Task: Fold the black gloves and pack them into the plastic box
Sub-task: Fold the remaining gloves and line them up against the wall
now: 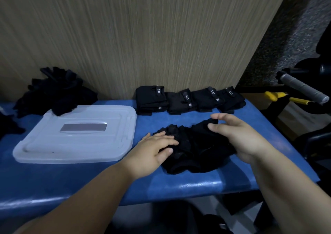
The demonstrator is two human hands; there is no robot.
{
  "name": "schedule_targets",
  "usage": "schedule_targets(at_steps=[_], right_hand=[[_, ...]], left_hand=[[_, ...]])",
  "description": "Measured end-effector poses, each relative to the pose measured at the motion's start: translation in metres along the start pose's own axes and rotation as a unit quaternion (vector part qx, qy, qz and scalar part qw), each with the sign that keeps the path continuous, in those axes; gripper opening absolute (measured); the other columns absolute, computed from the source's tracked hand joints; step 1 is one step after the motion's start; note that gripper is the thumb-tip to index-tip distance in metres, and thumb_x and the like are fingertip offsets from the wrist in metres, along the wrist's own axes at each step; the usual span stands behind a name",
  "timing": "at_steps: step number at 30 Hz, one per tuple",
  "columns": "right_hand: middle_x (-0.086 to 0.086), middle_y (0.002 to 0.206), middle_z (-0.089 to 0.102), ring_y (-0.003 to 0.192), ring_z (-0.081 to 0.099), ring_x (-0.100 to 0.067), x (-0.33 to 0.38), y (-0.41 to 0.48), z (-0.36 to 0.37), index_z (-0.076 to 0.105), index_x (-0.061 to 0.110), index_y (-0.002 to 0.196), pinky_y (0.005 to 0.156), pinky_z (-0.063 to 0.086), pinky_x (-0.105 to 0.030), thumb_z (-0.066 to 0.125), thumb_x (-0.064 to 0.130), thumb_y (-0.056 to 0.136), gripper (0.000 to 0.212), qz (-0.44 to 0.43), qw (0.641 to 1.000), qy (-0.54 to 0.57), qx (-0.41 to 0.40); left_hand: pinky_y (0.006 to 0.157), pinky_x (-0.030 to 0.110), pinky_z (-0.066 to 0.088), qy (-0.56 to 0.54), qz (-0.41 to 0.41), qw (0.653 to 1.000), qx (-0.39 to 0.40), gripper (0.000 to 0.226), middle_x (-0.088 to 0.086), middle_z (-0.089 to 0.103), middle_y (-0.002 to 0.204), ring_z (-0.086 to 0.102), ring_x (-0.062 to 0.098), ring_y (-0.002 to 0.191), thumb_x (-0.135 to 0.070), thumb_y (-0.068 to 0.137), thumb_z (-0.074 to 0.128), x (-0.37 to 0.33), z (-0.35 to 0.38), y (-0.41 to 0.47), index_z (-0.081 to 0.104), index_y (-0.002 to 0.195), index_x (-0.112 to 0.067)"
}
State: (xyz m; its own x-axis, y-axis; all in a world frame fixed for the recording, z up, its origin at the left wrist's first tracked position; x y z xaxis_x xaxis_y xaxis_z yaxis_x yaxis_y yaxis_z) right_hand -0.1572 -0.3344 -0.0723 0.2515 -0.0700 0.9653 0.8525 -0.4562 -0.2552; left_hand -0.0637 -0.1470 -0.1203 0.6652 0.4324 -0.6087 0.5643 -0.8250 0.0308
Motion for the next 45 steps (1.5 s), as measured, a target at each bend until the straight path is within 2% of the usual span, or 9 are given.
schedule_targets(at_steps=[5, 12, 17, 21, 26, 30, 34, 41, 45], right_hand=[[-0.01, 0.108, 0.072, 0.084, 0.066, -0.015, 0.003, -0.01, 0.045, 0.054, 0.017, 0.121, 0.071, 0.054, -0.026, 0.061, 0.009, 0.084, 0.038, -0.018, 0.988, 0.042, 0.151], [-0.011, 0.111, 0.071, 0.103, 0.064, -0.017, 0.003, 0.0, 0.034, 0.056, 0.012, 0.094, 0.083, 0.052, -0.027, 0.051, -0.008, 0.091, 0.021, -0.067, 0.991, 0.054, 0.104], [0.005, 0.11, 0.067, 0.109, 0.061, -0.008, -0.013, 0.006, 0.03, 0.058, 0.023, 0.094, 0.095, 0.046, -0.025, 0.068, 0.009, 0.086, 0.019, -0.086, 0.976, -0.192, 0.049], [0.01, 0.107, 0.059, 0.1, 0.059, -0.01, -0.026, 0.009, 0.026, 0.051, 0.032, 0.106, 0.084, 0.047, -0.026, 0.072, 0.04, 0.081, 0.034, -0.036, 0.932, -0.36, -0.018], [0.006, 0.102, 0.06, 0.085, 0.06, -0.006, -0.027, 0.003, 0.03, 0.048, 0.031, 0.117, 0.062, 0.043, -0.018, 0.07, 0.041, 0.083, 0.041, -0.001, 0.956, -0.295, 0.007], [0.002, 0.083, 0.062, 0.066, 0.06, -0.008, -0.016, 0.003, 0.033, 0.053, 0.031, 0.11, 0.054, 0.046, -0.012, 0.071, 0.025, 0.085, 0.031, -0.061, 0.973, -0.222, -0.004], [-0.004, 0.1, 0.067, 0.081, 0.066, -0.021, -0.017, 0.006, 0.041, 0.061, 0.037, 0.094, 0.077, 0.055, -0.034, 0.068, 0.019, 0.087, 0.02, -0.098, 0.985, -0.143, 0.003], [0.013, 0.105, 0.054, 0.102, 0.055, -0.007, -0.03, 0.012, 0.047, 0.063, 0.033, 0.109, 0.083, 0.044, -0.018, 0.065, 0.028, 0.09, 0.02, -0.092, 0.953, -0.288, 0.001], [0.013, 0.114, 0.048, 0.105, 0.051, -0.007, -0.031, 0.01, 0.049, 0.06, 0.031, 0.121, 0.083, 0.039, -0.016, 0.066, 0.031, 0.089, 0.033, -0.099, 0.936, -0.337, 0.0]], left_hand=[[0.091, 0.017, 0.041, -0.143, -0.095, 0.974, -0.148, 0.022, -0.02, 0.064, 0.103, 0.056, -0.001, 0.104, -0.022, 0.098, 0.049, 0.005, -0.024, -0.002, 0.066, 0.093, -0.036], [0.084, 0.027, 0.043, -0.163, -0.171, 0.958, -0.164, 0.021, -0.014, 0.063, 0.089, 0.058, 0.007, 0.091, -0.031, 0.097, 0.046, 0.013, -0.028, -0.008, 0.062, 0.083, -0.034], [0.062, 0.022, 0.04, -0.1, -0.158, 0.966, -0.176, 0.013, -0.012, 0.057, 0.071, 0.053, 0.003, 0.066, -0.037, 0.095, 0.05, 0.008, -0.025, -0.007, 0.061, 0.096, -0.03], [0.073, 0.027, 0.05, -0.144, -0.187, 0.96, -0.152, 0.03, -0.01, 0.064, 0.078, 0.061, 0.004, 0.078, -0.059, 0.089, 0.048, 0.005, -0.022, -0.011, 0.06, 0.096, -0.032], [0.075, 0.015, 0.047, -0.146, -0.199, 0.963, -0.112, 0.035, -0.012, 0.066, 0.094, 0.064, 0.001, 0.086, -0.047, 0.082, 0.068, 0.0, -0.017, -0.012, 0.053, 0.111, -0.034], [0.077, 0.017, 0.05, -0.287, -0.188, 0.928, -0.142, 0.027, -0.008, 0.073, 0.091, 0.068, 0.001, 0.082, -0.027, 0.088, 0.066, 0.0, -0.02, -0.006, 0.06, 0.114, -0.025], [0.053, 0.004, 0.041, -0.39, -0.198, 0.876, -0.203, 0.022, -0.005, 0.066, 0.076, 0.059, -0.01, 0.057, -0.016, 0.093, 0.06, 0.0, -0.026, -0.006, 0.053, 0.113, -0.022], [0.058, 0.031, 0.047, -0.144, -0.195, 0.954, -0.176, 0.022, -0.001, 0.059, 0.062, 0.054, 0.013, 0.055, -0.026, 0.097, 0.049, 0.007, -0.024, -0.008, 0.041, 0.118, -0.026], [0.045, 0.018, 0.036, -0.077, -0.173, 0.967, -0.174, 0.023, -0.004, 0.062, 0.069, 0.053, 0.006, 0.052, -0.025, 0.099, 0.042, 0.003, -0.02, -0.007, 0.036, 0.122, -0.025]])
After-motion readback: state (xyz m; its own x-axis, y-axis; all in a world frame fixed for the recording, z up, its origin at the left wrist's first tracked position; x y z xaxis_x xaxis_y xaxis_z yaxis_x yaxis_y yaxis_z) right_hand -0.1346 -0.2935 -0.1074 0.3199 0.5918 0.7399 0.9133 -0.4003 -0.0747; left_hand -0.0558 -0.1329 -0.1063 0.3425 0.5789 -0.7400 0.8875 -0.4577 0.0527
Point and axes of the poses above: each hand's wrist, its own y-axis towards the middle knuckle, its own z-axis out of the palm, x = y × z, the point moved 7 cm from there along y, towards the middle knuckle
